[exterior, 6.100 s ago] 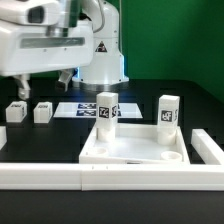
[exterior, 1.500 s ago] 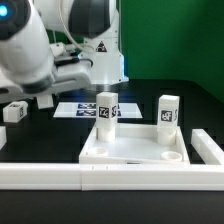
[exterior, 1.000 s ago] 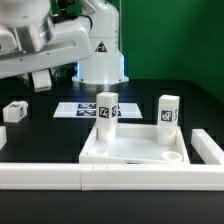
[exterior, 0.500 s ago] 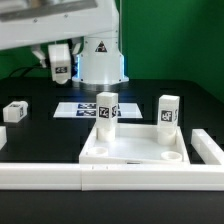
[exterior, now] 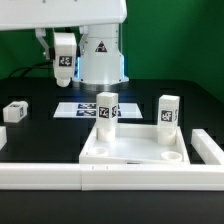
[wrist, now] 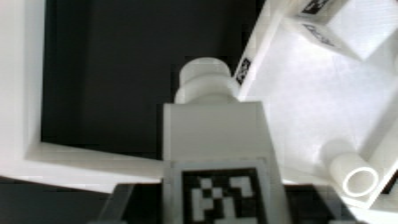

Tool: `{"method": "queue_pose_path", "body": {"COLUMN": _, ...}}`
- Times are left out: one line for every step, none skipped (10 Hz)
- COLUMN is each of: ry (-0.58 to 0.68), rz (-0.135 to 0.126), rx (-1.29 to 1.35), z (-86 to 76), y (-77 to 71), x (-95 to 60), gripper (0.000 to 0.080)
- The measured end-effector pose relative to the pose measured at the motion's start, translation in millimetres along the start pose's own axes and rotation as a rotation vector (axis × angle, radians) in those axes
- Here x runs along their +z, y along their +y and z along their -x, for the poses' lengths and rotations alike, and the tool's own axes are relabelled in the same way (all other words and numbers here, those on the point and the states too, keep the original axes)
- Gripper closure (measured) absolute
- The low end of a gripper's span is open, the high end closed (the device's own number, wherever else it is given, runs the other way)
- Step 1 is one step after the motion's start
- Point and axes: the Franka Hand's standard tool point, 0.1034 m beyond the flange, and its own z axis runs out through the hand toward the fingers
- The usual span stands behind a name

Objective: Assemble square table

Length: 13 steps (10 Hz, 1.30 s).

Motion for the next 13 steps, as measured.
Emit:
{"method": "queue_pose_path", "body": {"ry": 0.047, "rz": 0.015, "rx": 0.016, "z": -1.1, "y": -0.8, "x": 2.1, "gripper": 0.0512}}
{"method": "queue_pose_path", "body": {"ry": 0.128, "rz": 0.023, "rx": 0.068, "z": -9.9, "y": -16.8, "x": 6.9, "gripper": 0.0512}}
{"method": "queue_pose_path", "body": {"ry": 0.174, "rz": 0.033, "rx": 0.075, "z": -26.0, "y": -47.8, "x": 15.9, "gripper": 0.0512}}
{"method": "queue_pose_path", "body": {"ry": 0.258, "rz": 0.067, "rx": 0.074, "z": -43.0, "y": -60.9, "x": 20.2, "gripper": 0.0512}}
{"method": "queue_pose_path", "body": {"ry": 0.323, "rz": 0.085, "rx": 0.093, "z": -55.3, "y": -74.2, "x": 22.2, "gripper": 0.0512}}
{"method": "queue_pose_path", "body": {"ry": 0.38, "rz": 0.089, "rx": 0.106, "z": -65.9, "y": -93.3, "x": 25.2, "gripper": 0.0512}}
{"method": "queue_pose_path", "body": {"ry": 0.428, "rz": 0.148, "rx": 0.077, "z": -60.4, "y": -73.0, "x": 24.8, "gripper": 0.0512}}
{"method": "queue_pose_path", "body": {"ry": 0.415, "rz": 0.138, "rx": 0.095, "z": -57.9, "y": -72.3, "x": 27.0, "gripper": 0.0512}}
{"method": "queue_pose_path", "body": {"ry": 0.415, "rz": 0.137, "rx": 0.093, "z": -58.7, "y": -74.0, "x": 27.2, "gripper": 0.0512}}
{"method": "queue_pose_path", "body": {"ry": 0.414, "rz": 0.137, "rx": 0.094, "z": -58.1, "y": -73.4, "x": 28.0, "gripper": 0.0512}}
{"method": "queue_pose_path", "body": {"ry": 0.411, "rz": 0.137, "rx": 0.095, "z": -56.9, "y": -73.0, "x": 28.8, "gripper": 0.0512}}
{"method": "queue_pose_path", "body": {"ry": 0.397, "rz": 0.131, "rx": 0.112, "z": -49.9, "y": -70.3, "x": 33.6, "gripper": 0.0512}}
{"method": "queue_pose_path", "body": {"ry": 0.384, "rz": 0.109, "rx": 0.131, "z": -48.3, "y": -77.3, "x": 39.9, "gripper": 0.0512}}
